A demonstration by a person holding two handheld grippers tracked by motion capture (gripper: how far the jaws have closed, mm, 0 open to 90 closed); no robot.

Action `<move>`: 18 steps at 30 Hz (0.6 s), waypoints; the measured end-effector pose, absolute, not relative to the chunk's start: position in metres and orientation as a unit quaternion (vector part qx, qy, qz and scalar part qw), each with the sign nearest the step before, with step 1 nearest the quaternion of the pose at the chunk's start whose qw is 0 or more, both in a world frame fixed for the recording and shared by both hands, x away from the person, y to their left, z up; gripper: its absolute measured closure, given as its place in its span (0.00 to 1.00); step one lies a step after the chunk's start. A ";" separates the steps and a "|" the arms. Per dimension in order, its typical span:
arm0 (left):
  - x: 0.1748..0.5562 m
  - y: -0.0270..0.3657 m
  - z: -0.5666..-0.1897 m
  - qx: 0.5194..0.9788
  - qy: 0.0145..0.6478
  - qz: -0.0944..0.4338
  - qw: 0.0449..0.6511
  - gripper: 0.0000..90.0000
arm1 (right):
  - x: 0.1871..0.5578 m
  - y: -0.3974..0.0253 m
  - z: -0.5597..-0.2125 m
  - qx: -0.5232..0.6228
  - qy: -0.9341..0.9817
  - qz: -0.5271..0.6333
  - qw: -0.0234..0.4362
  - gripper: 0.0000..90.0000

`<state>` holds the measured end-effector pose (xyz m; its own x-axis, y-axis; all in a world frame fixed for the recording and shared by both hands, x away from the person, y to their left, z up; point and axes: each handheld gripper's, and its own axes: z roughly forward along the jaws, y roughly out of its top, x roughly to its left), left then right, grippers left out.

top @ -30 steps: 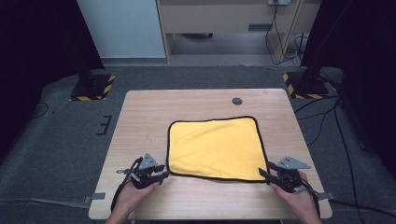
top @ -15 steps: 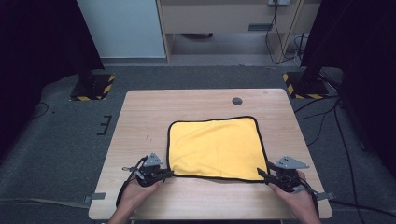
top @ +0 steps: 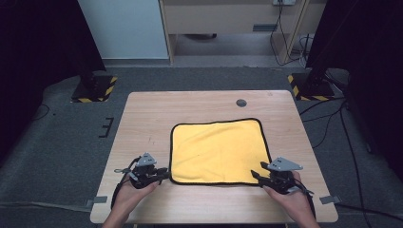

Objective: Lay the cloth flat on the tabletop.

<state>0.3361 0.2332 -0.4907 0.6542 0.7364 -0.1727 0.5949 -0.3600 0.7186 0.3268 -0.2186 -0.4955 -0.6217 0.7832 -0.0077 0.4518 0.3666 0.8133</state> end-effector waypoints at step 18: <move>0.362 0.228 -0.470 0.810 0.395 0.156 0.404 0.40 | 0.340 -0.165 -0.495 0.361 0.802 0.436 0.188 0.25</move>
